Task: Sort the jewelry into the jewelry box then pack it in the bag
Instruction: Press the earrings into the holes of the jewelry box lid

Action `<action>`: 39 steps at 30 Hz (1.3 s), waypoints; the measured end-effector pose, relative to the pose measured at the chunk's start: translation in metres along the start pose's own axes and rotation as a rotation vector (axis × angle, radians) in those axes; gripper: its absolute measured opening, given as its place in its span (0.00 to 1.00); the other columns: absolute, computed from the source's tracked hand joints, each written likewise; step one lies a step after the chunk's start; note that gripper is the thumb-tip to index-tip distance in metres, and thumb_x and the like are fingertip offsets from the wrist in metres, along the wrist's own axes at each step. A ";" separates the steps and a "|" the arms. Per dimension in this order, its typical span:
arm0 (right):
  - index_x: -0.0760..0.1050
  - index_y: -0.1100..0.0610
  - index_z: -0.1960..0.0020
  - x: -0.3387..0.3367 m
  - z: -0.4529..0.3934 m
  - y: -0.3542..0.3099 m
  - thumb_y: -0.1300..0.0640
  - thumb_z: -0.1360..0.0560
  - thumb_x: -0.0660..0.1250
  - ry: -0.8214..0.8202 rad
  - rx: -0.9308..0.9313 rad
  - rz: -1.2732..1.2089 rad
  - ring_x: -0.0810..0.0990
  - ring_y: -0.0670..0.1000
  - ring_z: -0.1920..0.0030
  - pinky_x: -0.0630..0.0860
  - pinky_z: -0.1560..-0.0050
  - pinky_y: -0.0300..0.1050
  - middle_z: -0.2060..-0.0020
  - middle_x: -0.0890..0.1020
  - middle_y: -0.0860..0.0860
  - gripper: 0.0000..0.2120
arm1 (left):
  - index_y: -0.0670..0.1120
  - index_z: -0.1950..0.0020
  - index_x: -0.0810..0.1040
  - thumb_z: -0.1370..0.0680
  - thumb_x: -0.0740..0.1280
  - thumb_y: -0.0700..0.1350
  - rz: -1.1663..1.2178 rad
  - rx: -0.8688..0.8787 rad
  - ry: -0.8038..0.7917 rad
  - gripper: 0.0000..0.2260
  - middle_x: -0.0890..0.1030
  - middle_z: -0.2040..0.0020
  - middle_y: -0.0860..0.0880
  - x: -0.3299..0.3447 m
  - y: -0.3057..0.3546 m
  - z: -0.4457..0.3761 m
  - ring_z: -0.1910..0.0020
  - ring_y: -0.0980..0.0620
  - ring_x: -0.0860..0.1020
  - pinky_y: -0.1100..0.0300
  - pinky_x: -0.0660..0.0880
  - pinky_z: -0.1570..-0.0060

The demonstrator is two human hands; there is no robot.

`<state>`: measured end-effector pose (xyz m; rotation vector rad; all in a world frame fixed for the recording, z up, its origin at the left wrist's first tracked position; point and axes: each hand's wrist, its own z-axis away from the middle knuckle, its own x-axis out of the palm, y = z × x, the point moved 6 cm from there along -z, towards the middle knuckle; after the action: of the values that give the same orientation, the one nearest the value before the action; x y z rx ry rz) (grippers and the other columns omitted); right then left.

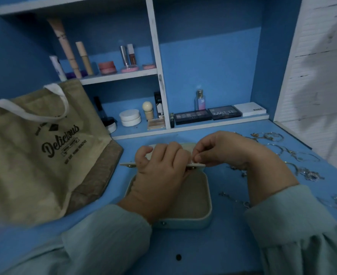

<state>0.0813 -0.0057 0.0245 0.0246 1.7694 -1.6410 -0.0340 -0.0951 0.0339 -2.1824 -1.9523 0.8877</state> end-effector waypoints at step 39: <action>0.81 0.54 0.63 0.003 -0.003 0.007 0.66 0.29 0.69 0.007 0.001 -0.104 0.78 0.41 0.67 0.76 0.63 0.31 0.68 0.81 0.48 0.08 | 0.49 0.57 0.64 0.25 0.64 0.50 0.021 -0.054 0.038 0.10 0.78 0.60 0.50 0.001 0.001 0.004 0.57 0.51 0.69 0.52 0.59 0.50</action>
<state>0.0805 -0.0030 0.0170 -0.0624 1.8021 -1.7175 -0.0355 -0.0955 0.0296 -2.2361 -1.9626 0.7995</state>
